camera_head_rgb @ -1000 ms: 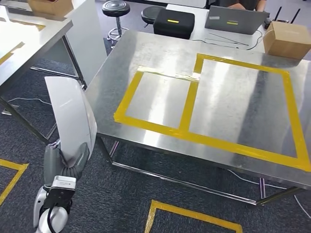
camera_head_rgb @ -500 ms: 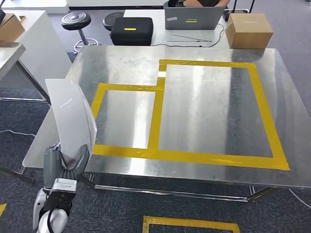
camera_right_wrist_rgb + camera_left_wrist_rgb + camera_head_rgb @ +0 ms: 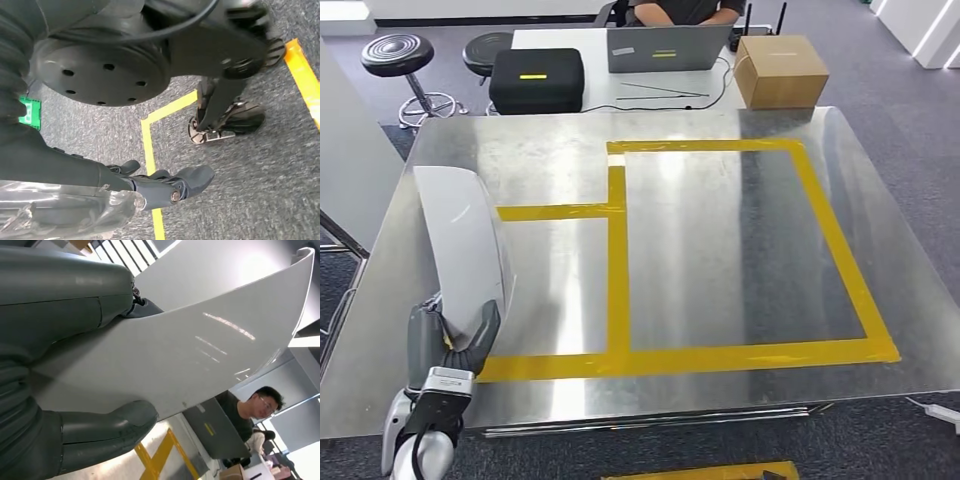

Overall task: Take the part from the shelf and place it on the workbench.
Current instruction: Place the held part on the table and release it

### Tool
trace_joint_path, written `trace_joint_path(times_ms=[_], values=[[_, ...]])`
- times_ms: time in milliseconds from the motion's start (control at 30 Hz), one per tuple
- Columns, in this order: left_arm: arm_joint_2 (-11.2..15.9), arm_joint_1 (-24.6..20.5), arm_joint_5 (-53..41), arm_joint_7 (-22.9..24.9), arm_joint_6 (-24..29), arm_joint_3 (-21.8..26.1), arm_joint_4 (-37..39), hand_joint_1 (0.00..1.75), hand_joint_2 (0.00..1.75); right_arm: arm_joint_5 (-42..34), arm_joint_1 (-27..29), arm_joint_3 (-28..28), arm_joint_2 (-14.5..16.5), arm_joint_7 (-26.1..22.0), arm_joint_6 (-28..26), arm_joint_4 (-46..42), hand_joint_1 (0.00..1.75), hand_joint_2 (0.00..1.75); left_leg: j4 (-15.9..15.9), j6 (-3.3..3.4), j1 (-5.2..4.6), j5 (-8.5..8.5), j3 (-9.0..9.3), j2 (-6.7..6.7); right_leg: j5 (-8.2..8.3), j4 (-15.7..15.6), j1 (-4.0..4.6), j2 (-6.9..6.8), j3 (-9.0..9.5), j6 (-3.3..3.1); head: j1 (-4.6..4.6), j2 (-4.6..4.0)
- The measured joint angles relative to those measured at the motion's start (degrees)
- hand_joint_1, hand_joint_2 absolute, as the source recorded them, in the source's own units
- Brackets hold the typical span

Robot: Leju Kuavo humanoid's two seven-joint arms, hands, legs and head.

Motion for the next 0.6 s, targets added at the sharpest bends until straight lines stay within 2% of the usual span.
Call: trace_joint_path(times_ms=[33, 67, 100, 133, 167, 200, 233, 333, 433, 600], values=[[0.07, 0.01, -0.35, 0.51, -0.11, -0.01, 0.09, 1.75, 1.75, 0.43, 0.02, 0.11, 0.01, 0.04, 0.01, 0.00, 0.00, 1.75, 0.00, 0.03, -0.06, -0.38, 0.38, 0.20, 0.20, 1.87, 0.00, -0.10, -1.69, 0.00, 0.01, 0.00], [0.14, -0.03, -1.06, 1.45, -0.13, -0.02, 0.23, 1.75, 1.75, 0.80, 0.08, 0.24, 0.01, 0.04, 0.02, 0.00, 0.00, 1.75, 0.01, 0.03, -0.11, -0.74, 0.85, 0.31, 1.74, 1.38, 0.01, -0.11, -2.20, -0.07, 0.01, 0.00], [0.18, -0.17, -2.34, 2.91, 0.07, -0.07, 0.53, 1.75, 1.75, 1.18, 0.14, 0.37, 0.01, 0.05, 0.02, 0.00, 0.00, 1.75, 0.01, -0.02, -0.16, -1.12, 1.41, 0.35, 4.31, -1.36, 0.03, -0.13, -1.56, -0.24, 0.02, 0.00], [0.20, -0.43, -4.24, 4.76, 0.53, -0.17, 1.04, 1.75, 1.75, 1.50, 0.16, 0.50, 0.01, 0.08, 0.02, 0.00, 0.00, 1.75, 0.00, -0.12, -0.21, -1.49, 1.96, 0.37, 7.23, -5.42, 0.07, -0.28, -0.20, -0.47, 0.01, 0.00], [0.20, -0.85, -6.66, 6.79, 1.28, -0.34, 1.86, 1.75, 1.75, 1.81, 0.11, 0.62, 0.01, 0.14, 0.08, 0.00, 0.00, 1.75, 0.05, -0.30, -0.34, -1.83, 2.43, 0.37, 9.50, -9.23, 0.17, -0.47, 1.16, -0.69, 0.00, 0.00], [0.19, -1.36, -9.23, 8.65, 2.19, -0.57, 2.87, 1.75, 1.75, 2.16, -0.01, 0.74, 0.01, 0.22, 0.16, 0.00, 0.00, 1.75, 0.12, -0.45, -0.47, -2.10, 2.71, 0.34, 11.03, -12.12, 0.21, -0.57, 2.30, -0.90, -0.02, 0.00], [0.17, -1.85, -11.51, 10.08, 3.07, -0.78, 3.94, 1.75, 1.75, 2.45, -0.14, 0.85, 0.01, 0.33, 0.25, 0.00, 0.00, 1.75, 0.19, -0.35, -0.60, -2.27, 2.83, 0.32, 11.66, -13.57, 0.24, -0.62, 2.86, -0.93, -0.05, 0.00], [0.12, -2.98, -14.63, 11.88, 4.44, -1.26, 6.60, 1.75, 1.75, 2.84, -0.31, 1.08, 0.01, 0.53, 0.43, 0.00, 0.00, 1.75, 0.02, 0.39, -0.77, -2.30, 2.97, 0.37, 11.83, -14.04, 0.23, -0.11, 3.00, -0.81, -0.13, 0.00], [0.06, -4.10, -17.59, 13.90, 5.58, -1.48, 8.58, 1.75, 1.75, 3.08, -0.23, 1.25, 0.01, 0.58, 0.54, 0.00, 0.00, 1.75, -0.60, 0.02, -0.78, -2.18, 3.34, 0.56, 11.74, -14.04, 0.25, 0.16, 2.97, -1.13, -0.13, 0.00], [-0.56, -8.38, -37.93, 25.86, 11.18, -1.49, 14.56, 1.75, 1.75, 5.12, -0.41, 1.70, 0.01, 1.17, 1.13, 0.00, 0.00, 1.75, -1.11, -0.91, -0.77, -2.06, 3.53, 0.61, 11.59, -14.04, 0.26, 0.12, 2.96, -1.48, -0.09, 0.00]])
